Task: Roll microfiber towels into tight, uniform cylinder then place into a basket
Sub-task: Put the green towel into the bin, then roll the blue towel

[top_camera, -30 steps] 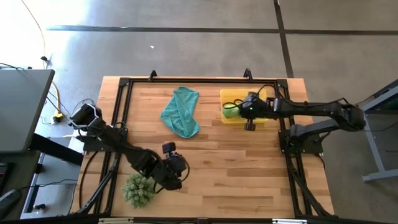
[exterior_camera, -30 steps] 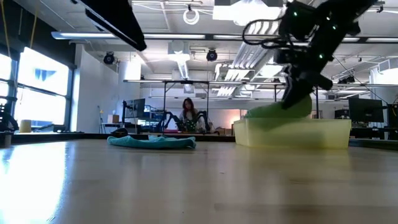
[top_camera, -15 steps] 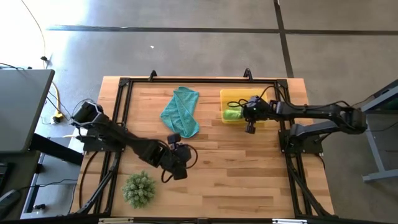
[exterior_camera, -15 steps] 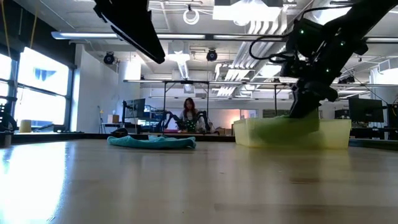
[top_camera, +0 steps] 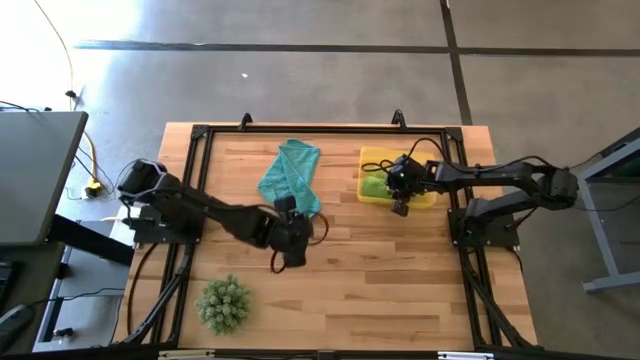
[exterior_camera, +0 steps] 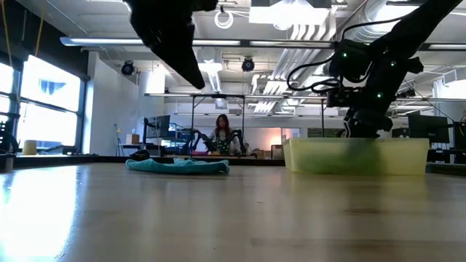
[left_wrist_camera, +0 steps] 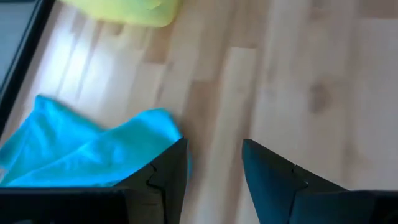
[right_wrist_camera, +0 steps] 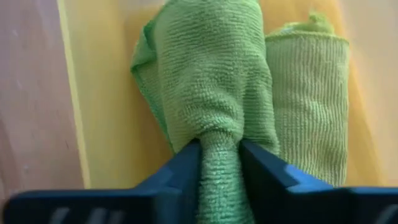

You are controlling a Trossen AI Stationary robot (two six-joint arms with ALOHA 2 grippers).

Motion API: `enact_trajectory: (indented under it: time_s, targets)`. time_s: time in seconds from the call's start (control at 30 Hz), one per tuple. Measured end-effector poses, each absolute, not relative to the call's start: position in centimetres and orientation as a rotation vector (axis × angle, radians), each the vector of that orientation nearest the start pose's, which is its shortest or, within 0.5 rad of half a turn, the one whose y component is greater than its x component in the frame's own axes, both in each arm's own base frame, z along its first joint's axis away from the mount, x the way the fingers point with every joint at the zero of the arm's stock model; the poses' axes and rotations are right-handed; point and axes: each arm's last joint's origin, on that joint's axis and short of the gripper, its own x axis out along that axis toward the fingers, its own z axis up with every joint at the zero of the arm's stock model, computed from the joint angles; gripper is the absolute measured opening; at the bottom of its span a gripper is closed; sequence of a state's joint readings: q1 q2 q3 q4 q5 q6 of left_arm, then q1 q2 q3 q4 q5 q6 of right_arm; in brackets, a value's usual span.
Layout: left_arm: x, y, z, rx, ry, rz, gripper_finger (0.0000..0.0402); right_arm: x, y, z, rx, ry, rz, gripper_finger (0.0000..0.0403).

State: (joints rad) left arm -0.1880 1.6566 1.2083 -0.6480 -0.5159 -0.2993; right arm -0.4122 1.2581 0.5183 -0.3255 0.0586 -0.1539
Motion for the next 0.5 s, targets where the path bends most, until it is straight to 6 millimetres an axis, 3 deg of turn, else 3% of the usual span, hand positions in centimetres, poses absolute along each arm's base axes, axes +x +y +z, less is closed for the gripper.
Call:
enact_trajectory:
  time_s: [0.2,0.33,0.5]
  targets:
    - [32.8,-0.5,22.9,0.058,1.065,0.478,0.014,19.8,-8.8,17.7,0.132,1.039,-0.395,0.0201]
    - [33.0,2.7,22.4,0.006,1.115,0.432,0.014,20.7,-9.0,20.0,0.216,1.008,-0.368,0.0214]
    - [33.0,6.7,20.9,-0.067,1.174,0.431,0.014,21.9,-8.1,21.8,0.323,0.931,-0.198,0.0215]
